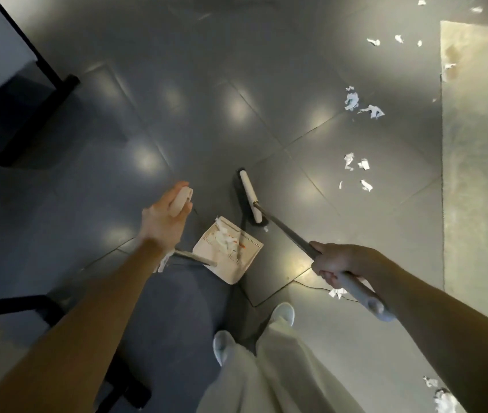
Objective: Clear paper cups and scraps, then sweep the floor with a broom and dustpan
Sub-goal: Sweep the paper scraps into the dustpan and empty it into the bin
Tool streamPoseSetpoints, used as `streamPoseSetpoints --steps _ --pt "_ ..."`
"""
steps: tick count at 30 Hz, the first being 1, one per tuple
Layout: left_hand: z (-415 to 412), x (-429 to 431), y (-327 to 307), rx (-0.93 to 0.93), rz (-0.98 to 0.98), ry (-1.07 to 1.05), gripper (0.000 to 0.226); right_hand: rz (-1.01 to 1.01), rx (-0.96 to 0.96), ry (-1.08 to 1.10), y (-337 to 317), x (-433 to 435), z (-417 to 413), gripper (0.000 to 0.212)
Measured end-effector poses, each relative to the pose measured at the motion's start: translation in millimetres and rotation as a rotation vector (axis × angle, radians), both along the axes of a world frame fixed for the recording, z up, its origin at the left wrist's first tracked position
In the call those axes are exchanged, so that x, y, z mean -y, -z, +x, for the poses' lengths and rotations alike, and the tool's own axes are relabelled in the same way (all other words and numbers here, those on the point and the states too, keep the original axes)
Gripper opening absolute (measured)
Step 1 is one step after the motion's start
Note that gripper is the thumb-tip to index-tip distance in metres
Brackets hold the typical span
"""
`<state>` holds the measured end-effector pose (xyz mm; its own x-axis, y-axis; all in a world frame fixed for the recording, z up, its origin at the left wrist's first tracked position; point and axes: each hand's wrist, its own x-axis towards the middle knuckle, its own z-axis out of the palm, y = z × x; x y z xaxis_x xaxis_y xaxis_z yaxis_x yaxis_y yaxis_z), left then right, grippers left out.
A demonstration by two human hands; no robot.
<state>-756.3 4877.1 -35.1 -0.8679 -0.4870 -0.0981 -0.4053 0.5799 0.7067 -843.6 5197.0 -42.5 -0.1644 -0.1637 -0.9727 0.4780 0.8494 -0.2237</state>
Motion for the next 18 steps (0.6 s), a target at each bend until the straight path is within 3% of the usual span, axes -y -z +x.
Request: streamPoseSetpoints --steps 2,4,7,12,16,18 --pt "-13 -4 5 -0.002 0.037 0.044 0.024 -0.047 0.104 0.1 1 5 14 0.04" --pt "-26 -4 7 -0.008 0.035 0.087 0.025 -0.078 0.16 0.14 -1 8 28 0.06" --pt "-35 5 6 -0.024 0.042 0.119 0.027 -0.074 0.121 0.1 -11 11 38 0.078" --pt "-35 3 -5 -0.028 0.089 0.302 0.025 -0.038 -0.032 0.021 -40 6 59 0.082" --pt "-42 -2 -16 -0.064 0.076 0.399 0.026 0.049 -0.137 0.105 -49 -12 89 0.07" --pt "-47 -4 -17 -0.056 0.087 0.448 0.028 0.079 -0.178 0.14 -50 -23 110 0.074"
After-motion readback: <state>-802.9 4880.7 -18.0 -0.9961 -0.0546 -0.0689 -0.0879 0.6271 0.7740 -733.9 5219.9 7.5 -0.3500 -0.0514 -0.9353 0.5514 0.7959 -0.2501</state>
